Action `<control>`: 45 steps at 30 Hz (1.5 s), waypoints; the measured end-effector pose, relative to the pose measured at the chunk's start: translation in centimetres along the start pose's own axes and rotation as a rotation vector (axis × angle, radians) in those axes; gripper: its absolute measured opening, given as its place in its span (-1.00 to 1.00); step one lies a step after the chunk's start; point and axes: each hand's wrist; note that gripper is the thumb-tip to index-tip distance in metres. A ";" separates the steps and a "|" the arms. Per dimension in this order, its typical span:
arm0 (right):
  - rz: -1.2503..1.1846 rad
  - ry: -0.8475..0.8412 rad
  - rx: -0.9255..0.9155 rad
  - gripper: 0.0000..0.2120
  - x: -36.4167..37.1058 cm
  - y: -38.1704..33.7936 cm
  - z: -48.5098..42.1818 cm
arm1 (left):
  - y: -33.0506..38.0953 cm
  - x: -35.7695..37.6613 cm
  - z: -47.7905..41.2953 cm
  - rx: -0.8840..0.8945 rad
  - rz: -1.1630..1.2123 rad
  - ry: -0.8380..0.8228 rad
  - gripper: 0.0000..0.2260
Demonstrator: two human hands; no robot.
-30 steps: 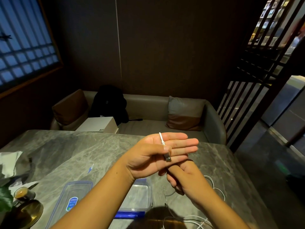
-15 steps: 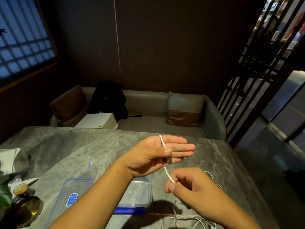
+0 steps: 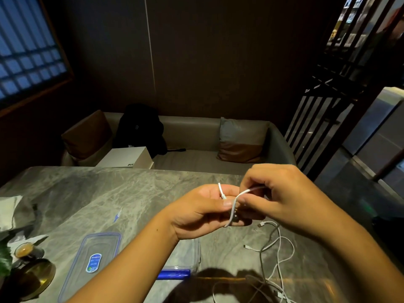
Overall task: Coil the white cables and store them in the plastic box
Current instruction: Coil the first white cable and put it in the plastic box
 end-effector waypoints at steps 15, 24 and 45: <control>-0.185 0.052 0.018 -0.84 0.8 1.5 -2.3 | 0.8 0.8 0.1 -0.047 -0.020 -0.172 -0.60; -0.294 -0.001 0.034 -0.88 2.7 2.0 -3.8 | 0.3 1.4 0.2 0.005 -0.091 -0.087 -0.72; -1.136 -0.130 0.388 -0.73 8.3 2.5 -3.7 | 1.2 0.9 0.4 0.033 -0.095 -0.123 -0.71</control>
Point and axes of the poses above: each hand's wrist, its own z-axis away from the middle knuckle, its own x-axis out of the palm, y = z × x, and after that the axes turned 13 degrees about z, right-handed
